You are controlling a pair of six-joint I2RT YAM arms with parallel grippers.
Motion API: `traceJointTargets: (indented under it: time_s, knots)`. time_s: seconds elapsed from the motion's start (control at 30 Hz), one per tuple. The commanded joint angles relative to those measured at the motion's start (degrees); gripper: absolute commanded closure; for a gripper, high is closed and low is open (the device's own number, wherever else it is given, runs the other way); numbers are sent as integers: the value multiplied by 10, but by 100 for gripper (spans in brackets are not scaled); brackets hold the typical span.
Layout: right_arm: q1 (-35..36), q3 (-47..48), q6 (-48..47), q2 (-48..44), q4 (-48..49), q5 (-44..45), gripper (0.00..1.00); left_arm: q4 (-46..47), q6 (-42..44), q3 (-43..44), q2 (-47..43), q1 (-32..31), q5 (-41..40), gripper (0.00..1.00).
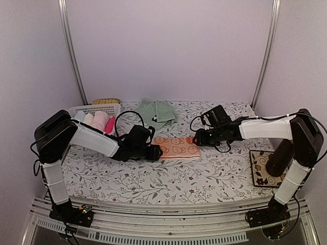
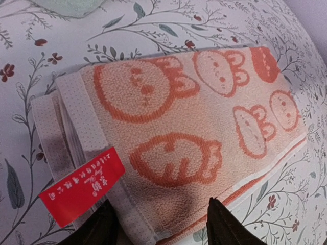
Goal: Roll the towels
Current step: Adjust the towel at the center of the board.
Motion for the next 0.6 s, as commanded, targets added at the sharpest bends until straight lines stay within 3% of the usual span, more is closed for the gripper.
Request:
traceJointTargets:
  time_s: [0.0,0.27,0.5,0.57]
  knots:
    - [1,-7,-3,-13,13,7,55,13,-1,2,0,6,8,44]
    - [0,-5,-2,-11,14,7,55,7,0,1,-2,8,6,65]
    - [0,-1,-5,-11,12,12,55,-16,5,-2,-18,12,-6,93]
    - [1,1,-6,-10,10,16,55,-23,6,-4,-26,13,-11,95]
